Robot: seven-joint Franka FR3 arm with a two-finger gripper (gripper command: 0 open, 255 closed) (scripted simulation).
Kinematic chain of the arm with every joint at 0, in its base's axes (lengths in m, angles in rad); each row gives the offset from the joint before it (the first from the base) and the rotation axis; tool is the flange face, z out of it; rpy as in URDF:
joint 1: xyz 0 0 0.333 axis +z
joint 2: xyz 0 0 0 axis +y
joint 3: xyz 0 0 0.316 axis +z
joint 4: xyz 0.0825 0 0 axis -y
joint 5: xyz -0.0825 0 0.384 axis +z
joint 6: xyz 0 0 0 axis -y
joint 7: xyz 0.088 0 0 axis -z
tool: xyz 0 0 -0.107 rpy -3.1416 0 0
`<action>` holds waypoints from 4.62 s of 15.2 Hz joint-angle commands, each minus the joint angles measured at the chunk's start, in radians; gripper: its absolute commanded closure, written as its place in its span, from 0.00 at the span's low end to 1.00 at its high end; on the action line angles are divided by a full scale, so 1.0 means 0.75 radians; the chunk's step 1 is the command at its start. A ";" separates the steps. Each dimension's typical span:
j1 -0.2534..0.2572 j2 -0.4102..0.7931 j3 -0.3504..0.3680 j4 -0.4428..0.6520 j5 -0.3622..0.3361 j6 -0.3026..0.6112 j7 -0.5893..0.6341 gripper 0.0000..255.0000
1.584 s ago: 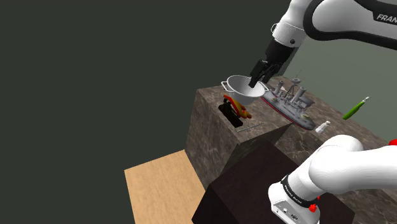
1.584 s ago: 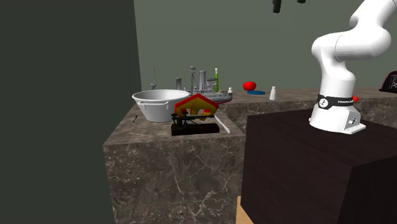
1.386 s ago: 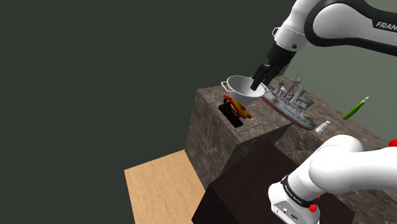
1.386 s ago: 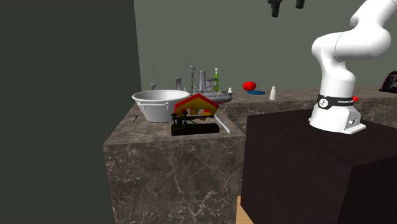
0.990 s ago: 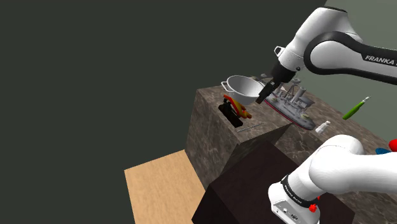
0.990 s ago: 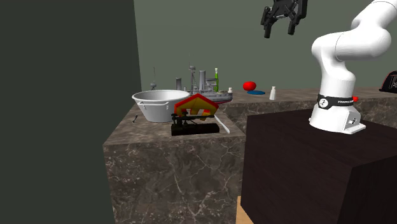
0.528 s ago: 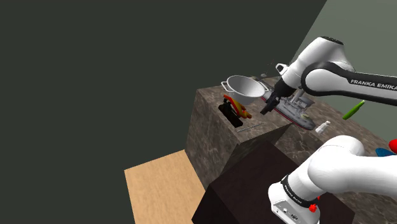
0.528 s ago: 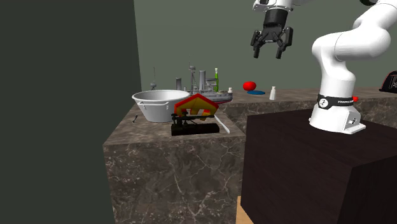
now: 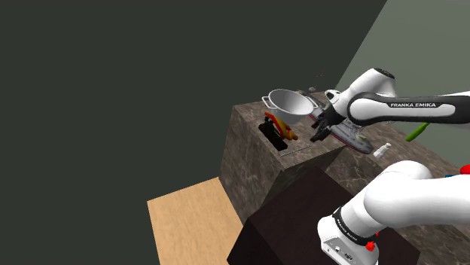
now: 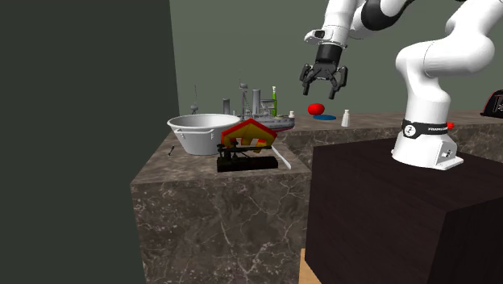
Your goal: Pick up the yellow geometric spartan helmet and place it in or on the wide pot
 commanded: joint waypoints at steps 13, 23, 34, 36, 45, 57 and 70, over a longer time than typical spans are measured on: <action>1.353 0.564 -1.614 0.320 0.336 0.669 -1.162 0.00; 2.085 0.105 -2.386 0.812 0.038 0.682 -1.405 0.00; 2.256 -0.002 -2.528 0.887 0.003 0.766 -1.373 0.00; 2.256 -0.002 -2.528 0.887 0.003 0.766 -1.373 0.00; 2.255 -0.002 -2.528 0.887 0.003 0.765 -1.373 1.00; 2.120 0.127 -2.367 0.832 0.057 0.661 -1.369 1.00; 1.882 0.292 -2.082 0.794 0.171 0.488 -1.386 1.00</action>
